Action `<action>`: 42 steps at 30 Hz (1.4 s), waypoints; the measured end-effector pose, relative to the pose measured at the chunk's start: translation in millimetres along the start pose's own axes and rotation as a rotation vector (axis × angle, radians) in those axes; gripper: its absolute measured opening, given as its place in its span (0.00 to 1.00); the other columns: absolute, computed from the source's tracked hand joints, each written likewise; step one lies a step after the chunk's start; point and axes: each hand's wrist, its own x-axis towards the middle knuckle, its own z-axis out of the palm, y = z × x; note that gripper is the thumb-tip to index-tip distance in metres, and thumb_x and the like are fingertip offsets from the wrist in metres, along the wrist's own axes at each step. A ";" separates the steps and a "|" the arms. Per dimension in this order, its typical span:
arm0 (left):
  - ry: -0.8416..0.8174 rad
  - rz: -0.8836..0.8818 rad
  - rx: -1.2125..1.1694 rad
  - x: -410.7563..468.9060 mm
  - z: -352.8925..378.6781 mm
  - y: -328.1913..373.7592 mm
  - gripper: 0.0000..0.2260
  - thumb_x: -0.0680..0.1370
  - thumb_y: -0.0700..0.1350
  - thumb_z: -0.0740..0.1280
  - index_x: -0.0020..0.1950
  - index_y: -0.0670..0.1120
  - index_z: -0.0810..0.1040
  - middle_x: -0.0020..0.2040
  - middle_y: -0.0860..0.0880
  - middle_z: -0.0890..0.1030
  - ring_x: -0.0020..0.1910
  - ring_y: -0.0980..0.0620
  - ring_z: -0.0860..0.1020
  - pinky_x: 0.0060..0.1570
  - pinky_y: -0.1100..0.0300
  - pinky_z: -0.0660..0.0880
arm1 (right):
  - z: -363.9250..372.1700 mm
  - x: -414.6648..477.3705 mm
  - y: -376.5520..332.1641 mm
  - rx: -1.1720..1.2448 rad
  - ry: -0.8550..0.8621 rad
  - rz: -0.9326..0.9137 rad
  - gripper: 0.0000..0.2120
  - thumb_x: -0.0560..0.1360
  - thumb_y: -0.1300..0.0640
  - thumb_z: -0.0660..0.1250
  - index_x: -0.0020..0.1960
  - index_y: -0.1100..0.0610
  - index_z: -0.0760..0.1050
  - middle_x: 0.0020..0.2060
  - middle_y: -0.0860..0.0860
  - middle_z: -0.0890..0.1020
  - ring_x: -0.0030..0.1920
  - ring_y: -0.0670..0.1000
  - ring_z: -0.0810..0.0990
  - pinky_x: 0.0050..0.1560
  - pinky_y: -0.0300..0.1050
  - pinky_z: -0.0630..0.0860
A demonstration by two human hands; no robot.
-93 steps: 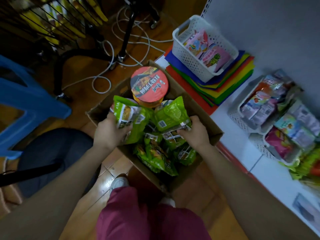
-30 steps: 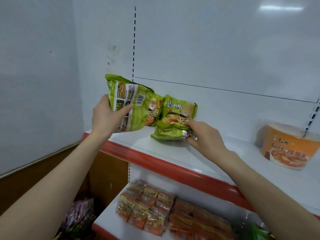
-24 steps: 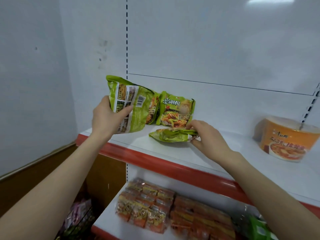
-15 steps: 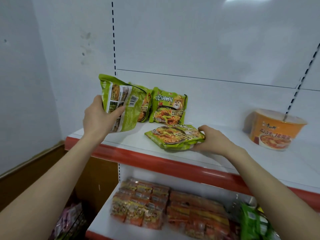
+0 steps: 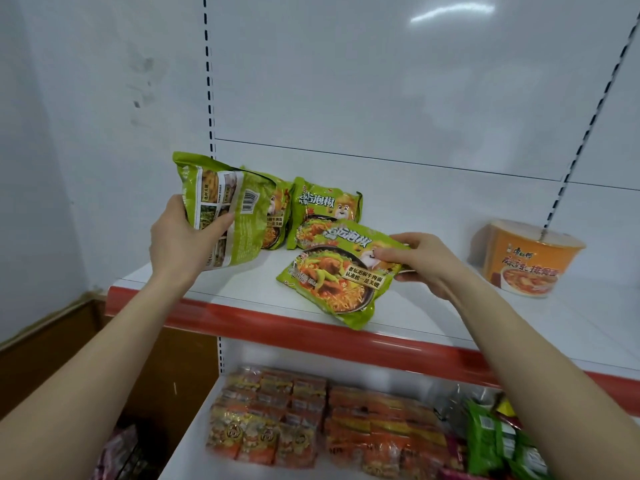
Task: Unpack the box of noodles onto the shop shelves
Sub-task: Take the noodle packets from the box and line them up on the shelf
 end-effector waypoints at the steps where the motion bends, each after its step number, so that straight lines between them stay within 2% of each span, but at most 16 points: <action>1: 0.002 -0.001 -0.002 1.2 -0.5 -1.1 0.17 0.72 0.51 0.71 0.55 0.43 0.73 0.46 0.51 0.75 0.45 0.49 0.73 0.45 0.56 0.69 | -0.6 3.0 -2.8 0.036 0.000 -0.049 0.19 0.67 0.59 0.74 0.57 0.58 0.76 0.41 0.51 0.82 0.35 0.46 0.80 0.35 0.40 0.79; 4: 0.015 -0.004 0.004 4.3 -1.0 -4.6 0.18 0.72 0.51 0.71 0.55 0.43 0.73 0.46 0.50 0.75 0.45 0.48 0.73 0.46 0.55 0.71 | 0.3 12.3 -18.1 0.039 -0.026 -0.189 0.21 0.66 0.66 0.74 0.58 0.59 0.76 0.44 0.51 0.82 0.37 0.46 0.81 0.39 0.40 0.80; 8: 0.030 -0.011 0.013 9.3 -0.6 -7.1 0.18 0.72 0.52 0.71 0.55 0.43 0.73 0.46 0.51 0.76 0.47 0.47 0.75 0.49 0.51 0.74 | 5.5 35.9 -38.2 -0.062 -0.029 -0.287 0.20 0.65 0.68 0.74 0.54 0.58 0.77 0.44 0.52 0.81 0.42 0.49 0.79 0.43 0.40 0.78; 13: 0.060 -0.001 0.038 17.5 -5.1 -12.0 0.18 0.71 0.52 0.71 0.55 0.44 0.73 0.49 0.48 0.78 0.49 0.44 0.77 0.51 0.46 0.75 | 13.6 66.0 -50.7 -0.143 -0.061 -0.341 0.18 0.65 0.70 0.73 0.52 0.59 0.77 0.39 0.48 0.79 0.39 0.45 0.77 0.34 0.30 0.75; 17: 0.085 0.029 0.086 23.1 -7.5 -18.0 0.16 0.72 0.50 0.71 0.54 0.44 0.73 0.45 0.50 0.76 0.46 0.46 0.76 0.47 0.48 0.75 | 22.1 92.7 -50.1 -0.230 -0.066 -0.365 0.18 0.66 0.69 0.72 0.54 0.59 0.77 0.41 0.49 0.79 0.42 0.48 0.77 0.40 0.35 0.75; 20: 0.069 0.075 0.168 26.8 -4.0 -24.1 0.16 0.72 0.50 0.71 0.53 0.43 0.72 0.44 0.49 0.76 0.44 0.45 0.75 0.44 0.50 0.73 | 28.5 110.1 -45.7 -0.339 -0.021 -0.410 0.18 0.68 0.67 0.72 0.57 0.60 0.77 0.48 0.54 0.80 0.49 0.53 0.77 0.51 0.47 0.75; 23: 0.033 0.138 0.311 30.3 1.4 -29.6 0.16 0.72 0.50 0.71 0.52 0.42 0.71 0.45 0.45 0.79 0.44 0.41 0.76 0.40 0.51 0.71 | 32.1 120.8 -41.0 -0.448 0.050 -0.448 0.18 0.69 0.64 0.72 0.58 0.60 0.77 0.53 0.56 0.80 0.49 0.51 0.75 0.48 0.41 0.68; 27: -0.112 0.327 0.558 34.6 8.1 -38.4 0.18 0.72 0.56 0.69 0.50 0.43 0.72 0.43 0.44 0.78 0.44 0.40 0.76 0.35 0.55 0.65 | 32.3 130.4 -34.5 -0.509 0.142 -0.447 0.19 0.69 0.59 0.72 0.59 0.57 0.76 0.57 0.55 0.79 0.56 0.54 0.75 0.51 0.43 0.69; 29: -0.224 0.440 0.646 35.9 9.1 -41.1 0.25 0.68 0.65 0.62 0.49 0.44 0.74 0.42 0.45 0.77 0.43 0.42 0.77 0.33 0.56 0.64 | 31.7 133.0 -32.3 -0.508 0.167 -0.419 0.20 0.69 0.58 0.72 0.60 0.56 0.75 0.58 0.55 0.77 0.58 0.55 0.74 0.53 0.45 0.69; 31: -0.401 0.518 0.677 36.4 9.4 -38.7 0.35 0.60 0.73 0.55 0.50 0.46 0.75 0.41 0.50 0.76 0.43 0.46 0.76 0.35 0.58 0.65 | 31.0 134.1 -30.6 -0.501 0.180 -0.404 0.21 0.69 0.58 0.72 0.61 0.57 0.75 0.59 0.55 0.77 0.59 0.55 0.74 0.53 0.44 0.69; 33: -0.578 0.529 0.670 34.8 7.3 -34.1 0.45 0.52 0.82 0.51 0.50 0.49 0.76 0.40 0.58 0.71 0.42 0.53 0.72 0.38 0.60 0.66 | 31.2 133.7 -29.0 -0.483 0.192 -0.404 0.21 0.69 0.59 0.72 0.61 0.57 0.75 0.59 0.56 0.77 0.59 0.56 0.74 0.53 0.45 0.69; 35: -0.674 0.454 0.629 31.0 3.3 -30.2 0.46 0.49 0.83 0.50 0.48 0.50 0.76 0.40 0.60 0.70 0.42 0.56 0.71 0.39 0.60 0.68 | 31.6 132.9 -27.3 -0.450 0.203 -0.404 0.21 0.69 0.60 0.72 0.61 0.58 0.75 0.59 0.57 0.77 0.58 0.56 0.75 0.52 0.44 0.69; 37: -0.726 0.282 0.453 27.3 -2.2 -26.4 0.42 0.53 0.81 0.56 0.45 0.47 0.79 0.40 0.52 0.76 0.39 0.54 0.73 0.40 0.59 0.70 | 32.9 131.6 -26.0 -0.425 0.214 -0.402 0.20 0.69 0.60 0.72 0.61 0.58 0.75 0.59 0.57 0.77 0.58 0.56 0.75 0.51 0.42 0.68; 39: -0.637 0.155 0.320 30.7 -3.4 -29.1 0.32 0.66 0.71 0.59 0.44 0.42 0.80 0.40 0.44 0.80 0.39 0.50 0.76 0.40 0.58 0.69 | 34.7 129.8 -25.6 -0.416 0.224 -0.403 0.20 0.70 0.60 0.72 0.61 0.59 0.74 0.59 0.57 0.77 0.58 0.55 0.75 0.50 0.40 0.67; 41: -0.459 0.114 0.479 42.9 -3.8 -37.7 0.22 0.76 0.59 0.61 0.47 0.40 0.80 0.47 0.42 0.81 0.48 0.45 0.78 0.45 0.56 0.70 | 36.8 127.8 -25.7 -0.408 0.239 -0.404 0.22 0.70 0.60 0.72 0.62 0.60 0.73 0.60 0.57 0.77 0.59 0.56 0.74 0.50 0.40 0.66; 42: -0.412 0.061 0.603 48.7 -4.8 -40.8 0.19 0.77 0.56 0.62 0.49 0.40 0.79 0.49 0.42 0.81 0.49 0.44 0.77 0.45 0.56 0.69 | 37.9 127.2 -25.5 -0.400 0.251 -0.402 0.22 0.70 0.60 0.72 0.62 0.61 0.73 0.60 0.58 0.76 0.59 0.56 0.74 0.50 0.40 0.66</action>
